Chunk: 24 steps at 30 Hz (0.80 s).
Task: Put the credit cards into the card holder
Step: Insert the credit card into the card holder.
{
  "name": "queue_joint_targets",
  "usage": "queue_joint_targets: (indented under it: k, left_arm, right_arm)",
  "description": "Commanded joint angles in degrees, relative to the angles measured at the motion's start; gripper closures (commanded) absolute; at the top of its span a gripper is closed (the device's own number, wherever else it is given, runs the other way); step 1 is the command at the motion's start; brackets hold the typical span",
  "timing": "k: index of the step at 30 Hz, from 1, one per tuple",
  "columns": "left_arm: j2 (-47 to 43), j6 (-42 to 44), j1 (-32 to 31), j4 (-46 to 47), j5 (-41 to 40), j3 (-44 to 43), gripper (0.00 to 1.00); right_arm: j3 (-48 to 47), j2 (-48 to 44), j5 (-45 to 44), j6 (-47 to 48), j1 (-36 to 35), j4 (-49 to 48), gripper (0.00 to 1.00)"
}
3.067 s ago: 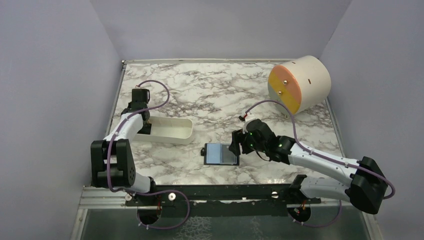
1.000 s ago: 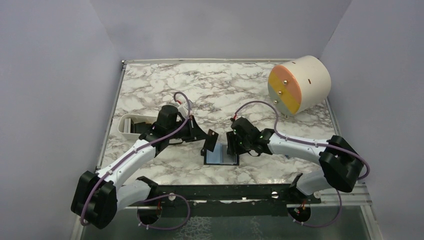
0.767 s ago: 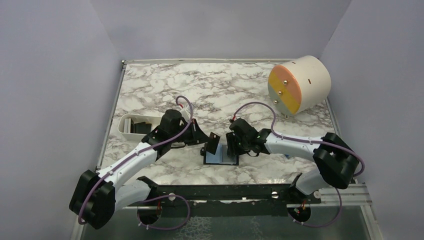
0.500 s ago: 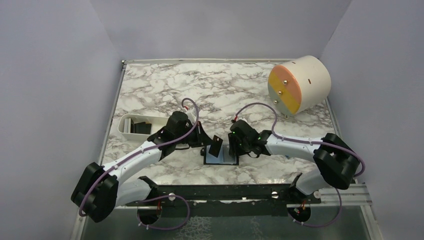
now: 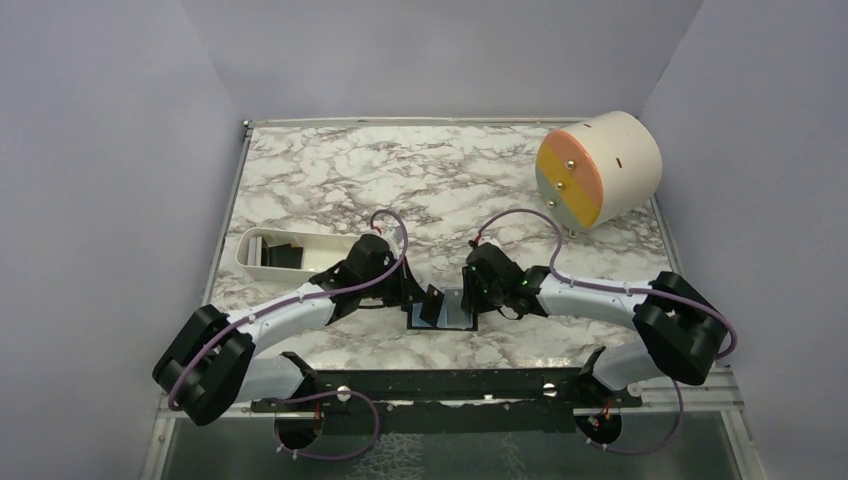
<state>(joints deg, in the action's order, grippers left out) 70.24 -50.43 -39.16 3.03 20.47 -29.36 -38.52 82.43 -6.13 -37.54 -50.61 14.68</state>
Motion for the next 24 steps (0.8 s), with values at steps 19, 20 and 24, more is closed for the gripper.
queue_joint_targets:
  k: [19, 20, 24]
  left_arm:
    - [0.8, -5.2, -0.7, 9.3, -2.9, 4.2, 1.00]
    - [1.0, -5.3, -0.7, 9.3, -2.9, 4.1, 1.00]
    - [2.2, -5.4, -0.7, 9.7, -3.1, 4.0, 1.00]
  right_arm:
    - [3.7, 0.7, 0.3, -1.8, 0.1, 0.7, 0.69]
    - [4.0, 0.4, 0.2, -1.9, 0.1, 0.5, 0.69]
    - [4.0, 0.4, 0.2, -1.9, 0.1, 0.4, 0.69]
